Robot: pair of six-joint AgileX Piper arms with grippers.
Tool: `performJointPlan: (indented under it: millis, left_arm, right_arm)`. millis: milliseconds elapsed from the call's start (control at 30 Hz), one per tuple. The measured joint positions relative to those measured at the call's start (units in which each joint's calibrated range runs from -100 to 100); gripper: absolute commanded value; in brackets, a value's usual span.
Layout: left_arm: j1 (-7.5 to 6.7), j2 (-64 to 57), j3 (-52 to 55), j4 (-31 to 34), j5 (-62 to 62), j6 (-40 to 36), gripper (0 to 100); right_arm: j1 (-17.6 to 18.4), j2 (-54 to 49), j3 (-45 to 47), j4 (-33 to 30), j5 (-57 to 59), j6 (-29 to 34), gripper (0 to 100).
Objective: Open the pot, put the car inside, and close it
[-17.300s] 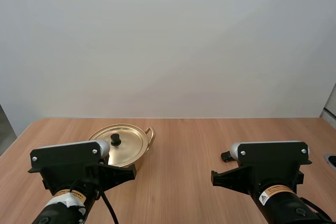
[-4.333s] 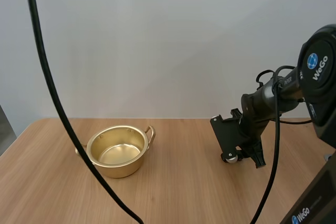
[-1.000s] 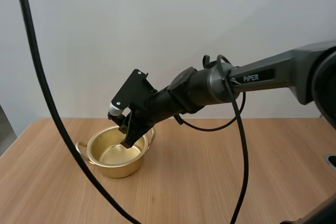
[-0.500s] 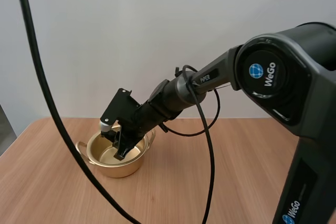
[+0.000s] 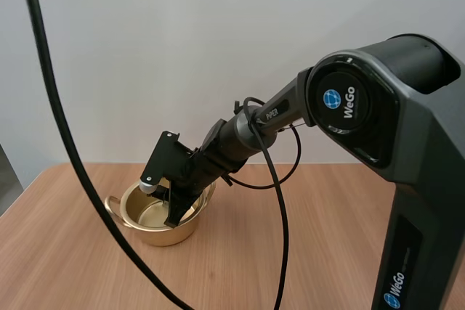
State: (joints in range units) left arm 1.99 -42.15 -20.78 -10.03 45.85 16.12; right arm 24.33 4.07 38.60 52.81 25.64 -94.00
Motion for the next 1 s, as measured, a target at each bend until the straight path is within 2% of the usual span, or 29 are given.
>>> performJointPlan:
  millis: [700,767,833,1000]
  left_arm:
    - [0.0,-0.39,0.0,0.0,0.81,0.0,0]
    - [0.0,-0.39,0.0,0.0,0.81,0.0,0]
    - [0.0,-0.39,0.0,0.0,0.81,0.0,0]
    - [0.0,-0.39,0.0,0.0,0.81,0.0,0]
  right_arm:
    - [0.0,2.46,0.0,-2.53,-1.0,0.05,0]
    - [0.0,2.46,0.0,-2.53,-0.77,0.05,19]
    - [0.0,2.46,0.0,-2.53,-0.77,0.05,33]
    - [0.0,2.46,0.0,-2.53,-0.77,0.05,36]
